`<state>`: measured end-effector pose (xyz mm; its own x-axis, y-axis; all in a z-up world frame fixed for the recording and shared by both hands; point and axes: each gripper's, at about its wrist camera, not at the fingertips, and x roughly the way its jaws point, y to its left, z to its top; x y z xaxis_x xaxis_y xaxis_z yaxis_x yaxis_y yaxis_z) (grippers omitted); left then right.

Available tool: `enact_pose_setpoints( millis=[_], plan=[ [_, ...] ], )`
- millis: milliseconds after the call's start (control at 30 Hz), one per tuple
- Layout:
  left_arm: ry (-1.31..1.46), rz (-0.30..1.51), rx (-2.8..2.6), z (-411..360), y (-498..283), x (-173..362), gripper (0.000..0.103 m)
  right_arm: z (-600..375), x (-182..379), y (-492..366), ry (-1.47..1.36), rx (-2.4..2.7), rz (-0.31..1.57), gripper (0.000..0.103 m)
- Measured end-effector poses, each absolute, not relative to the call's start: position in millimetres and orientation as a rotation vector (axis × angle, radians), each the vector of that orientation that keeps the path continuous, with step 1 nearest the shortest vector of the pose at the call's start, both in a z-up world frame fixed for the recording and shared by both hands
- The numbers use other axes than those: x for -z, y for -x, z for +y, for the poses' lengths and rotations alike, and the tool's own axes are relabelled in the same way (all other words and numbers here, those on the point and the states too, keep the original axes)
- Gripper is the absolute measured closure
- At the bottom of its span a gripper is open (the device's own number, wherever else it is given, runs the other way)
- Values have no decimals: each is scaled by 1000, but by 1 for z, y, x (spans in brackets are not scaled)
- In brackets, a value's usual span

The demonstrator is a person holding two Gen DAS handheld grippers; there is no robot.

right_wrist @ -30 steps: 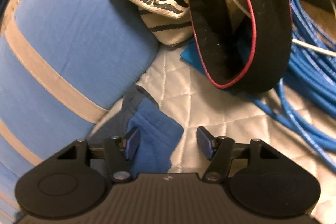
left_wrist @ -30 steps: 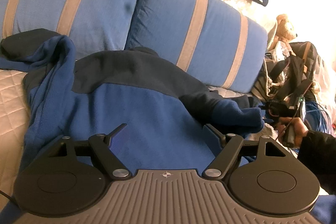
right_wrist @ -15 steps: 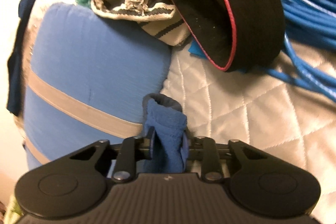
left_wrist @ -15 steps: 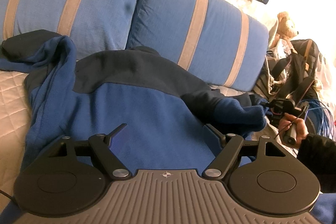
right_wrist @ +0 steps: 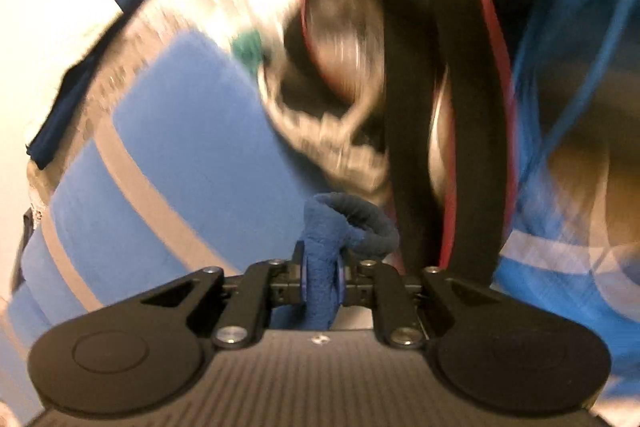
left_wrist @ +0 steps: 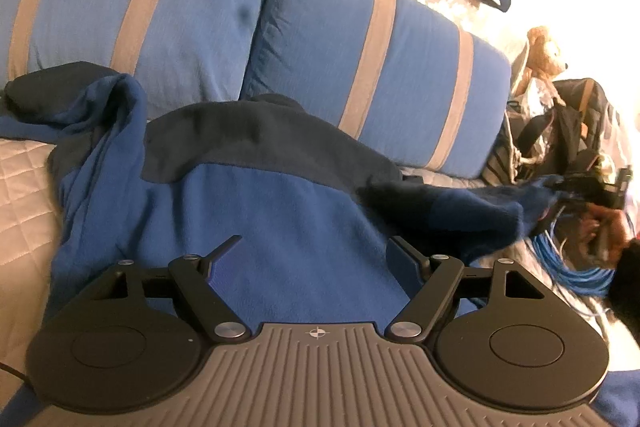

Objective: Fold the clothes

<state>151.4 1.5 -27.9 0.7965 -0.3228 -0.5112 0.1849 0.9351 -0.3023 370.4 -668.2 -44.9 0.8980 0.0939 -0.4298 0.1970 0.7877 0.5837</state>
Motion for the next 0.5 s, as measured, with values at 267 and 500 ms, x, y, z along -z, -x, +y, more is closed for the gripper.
enact_pose_setpoints(
  millis=[267,500],
  plan=[
    [268,549,292,3,-147,23,26,-778,-19,-272,-555,387,331,90],
    [290,534,293,8,-145,22,26,-815,11,-223,-615,530,382,90]
  ],
)
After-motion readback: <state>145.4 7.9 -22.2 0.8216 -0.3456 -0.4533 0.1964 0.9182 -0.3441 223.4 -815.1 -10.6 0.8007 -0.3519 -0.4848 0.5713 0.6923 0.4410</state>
